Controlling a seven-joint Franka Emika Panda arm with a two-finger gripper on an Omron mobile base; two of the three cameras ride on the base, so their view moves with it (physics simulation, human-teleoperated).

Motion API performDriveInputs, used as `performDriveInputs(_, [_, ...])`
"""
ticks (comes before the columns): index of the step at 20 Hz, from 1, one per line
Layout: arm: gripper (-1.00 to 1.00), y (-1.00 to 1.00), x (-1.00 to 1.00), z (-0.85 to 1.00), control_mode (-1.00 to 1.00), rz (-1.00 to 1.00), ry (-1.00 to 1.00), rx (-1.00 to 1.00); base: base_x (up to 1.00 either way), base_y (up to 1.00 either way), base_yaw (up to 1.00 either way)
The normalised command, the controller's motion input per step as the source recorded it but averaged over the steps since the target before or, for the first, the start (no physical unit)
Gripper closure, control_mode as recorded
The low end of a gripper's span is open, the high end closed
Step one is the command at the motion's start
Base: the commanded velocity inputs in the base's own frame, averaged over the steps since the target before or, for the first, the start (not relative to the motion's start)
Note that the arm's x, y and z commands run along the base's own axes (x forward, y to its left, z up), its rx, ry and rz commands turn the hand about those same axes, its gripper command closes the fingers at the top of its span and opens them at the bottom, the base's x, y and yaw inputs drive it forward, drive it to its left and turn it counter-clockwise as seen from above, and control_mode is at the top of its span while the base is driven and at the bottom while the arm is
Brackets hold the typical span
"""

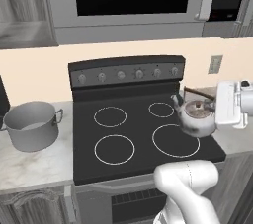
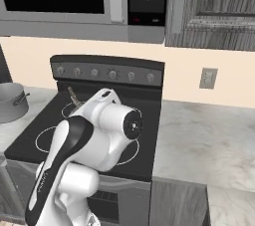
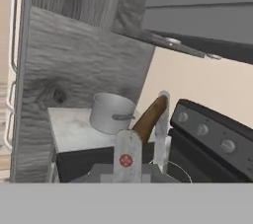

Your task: Pick the kettle from the cabinet and place it on a stove burner. Then pick the pot from the counter and place it on another stove burner. Finally, turn both burners on.

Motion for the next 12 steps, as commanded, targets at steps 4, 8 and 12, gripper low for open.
performDriveInputs(4, [1.0,-0.1,0.14,-0.38,-1.0,0.01,0.05,0.0,0.0,0.0,0.0])
performDriveInputs(8, [1.0,-0.07,0.18,-0.41,-1.0,0.02,0.03,0.0,0.0,0.0,0.0])
performDriveInputs(12, [1.0,-0.08,0.17,-0.31,-1.0,0.03,0.01,0.03,0.0,0.0,0.0])
